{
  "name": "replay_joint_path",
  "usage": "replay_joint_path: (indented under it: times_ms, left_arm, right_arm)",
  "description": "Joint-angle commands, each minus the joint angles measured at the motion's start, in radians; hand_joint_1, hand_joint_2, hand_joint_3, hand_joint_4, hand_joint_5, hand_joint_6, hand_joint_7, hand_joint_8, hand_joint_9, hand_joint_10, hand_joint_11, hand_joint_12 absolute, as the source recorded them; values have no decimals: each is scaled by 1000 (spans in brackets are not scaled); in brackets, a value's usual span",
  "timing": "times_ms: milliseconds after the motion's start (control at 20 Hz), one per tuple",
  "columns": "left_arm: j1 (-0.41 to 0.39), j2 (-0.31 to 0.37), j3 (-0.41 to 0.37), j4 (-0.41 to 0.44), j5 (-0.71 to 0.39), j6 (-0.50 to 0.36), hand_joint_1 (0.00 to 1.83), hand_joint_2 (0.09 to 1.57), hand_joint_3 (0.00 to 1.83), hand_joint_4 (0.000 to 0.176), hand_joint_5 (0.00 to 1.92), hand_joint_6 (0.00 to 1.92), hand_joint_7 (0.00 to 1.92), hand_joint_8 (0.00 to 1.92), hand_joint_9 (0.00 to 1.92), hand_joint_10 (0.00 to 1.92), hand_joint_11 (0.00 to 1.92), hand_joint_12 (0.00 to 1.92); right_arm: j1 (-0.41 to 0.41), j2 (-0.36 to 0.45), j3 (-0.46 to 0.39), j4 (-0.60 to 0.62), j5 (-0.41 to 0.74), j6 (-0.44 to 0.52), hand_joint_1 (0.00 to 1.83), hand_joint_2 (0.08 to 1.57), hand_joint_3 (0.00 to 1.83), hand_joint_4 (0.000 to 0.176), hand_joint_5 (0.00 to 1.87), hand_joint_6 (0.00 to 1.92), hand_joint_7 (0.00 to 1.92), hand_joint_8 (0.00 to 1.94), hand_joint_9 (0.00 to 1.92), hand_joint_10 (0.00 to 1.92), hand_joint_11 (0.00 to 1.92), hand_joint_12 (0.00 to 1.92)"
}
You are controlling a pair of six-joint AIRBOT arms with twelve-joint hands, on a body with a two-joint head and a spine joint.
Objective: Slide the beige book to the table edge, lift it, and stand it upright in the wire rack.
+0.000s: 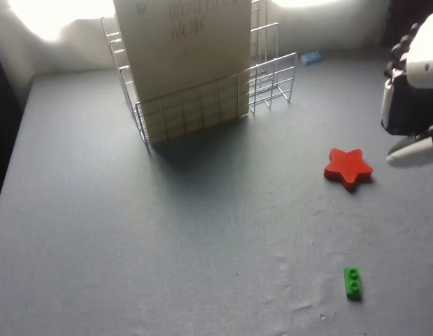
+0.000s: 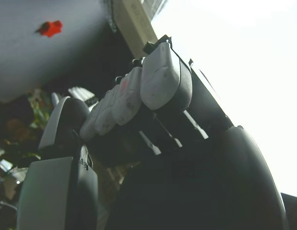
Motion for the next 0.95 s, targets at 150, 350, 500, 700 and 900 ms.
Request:
replay_joint_path:
  times_ms: [150, 350, 500, 700, 900]
  left_arm:
    - [-9, 10, 18, -2, -87, -34, 717, 1287, 0, 0, 1303, 1921, 1412, 1921, 1465, 1921, 1491, 1921]
    - [-10, 10, 32, -1, -84, -18, 731, 1301, 2, 0, 1263, 1921, 1409, 1921, 1466, 1921, 1504, 1921]
    - [-10, 10, 29, 7, -80, -10, 705, 1331, 7, 0, 1259, 1921, 1406, 1921, 1459, 1921, 1487, 1921]
    - [-14, 11, 21, 9, -81, -2, 688, 1356, 7, 0, 1282, 1921, 1395, 1921, 1430, 1921, 1456, 1921]
    - [-15, 11, 29, 9, -81, 0, 737, 1328, 0, 0, 1265, 1921, 1384, 1921, 1422, 1921, 1452, 1921]
  right_arm:
    - [-35, 5, 1, 263, 177, -217, 430, 1285, 13, 0, 1277, 1921, 1425, 1941, 1532, 1921, 1676, 1921]
    - [-70, -8, 0, 382, 328, -439, 385, 1363, 21, 0, 1281, 1921, 1408, 1941, 1529, 1921, 1670, 1921]
    - [-140, -11, 0, 523, 470, -609, 396, 1419, 16, 0, 1295, 1921, 1406, 1941, 1541, 1921, 1705, 1921]
    - [-141, -25, 0, 528, 585, -691, 389, 1449, 7, 0, 1305, 1921, 1398, 1941, 1534, 1921, 1692, 1921]
    - [-148, -44, -6, 532, 690, -719, 399, 1450, 1, 0, 1307, 1921, 1400, 1941, 1530, 1921, 1689, 1921]
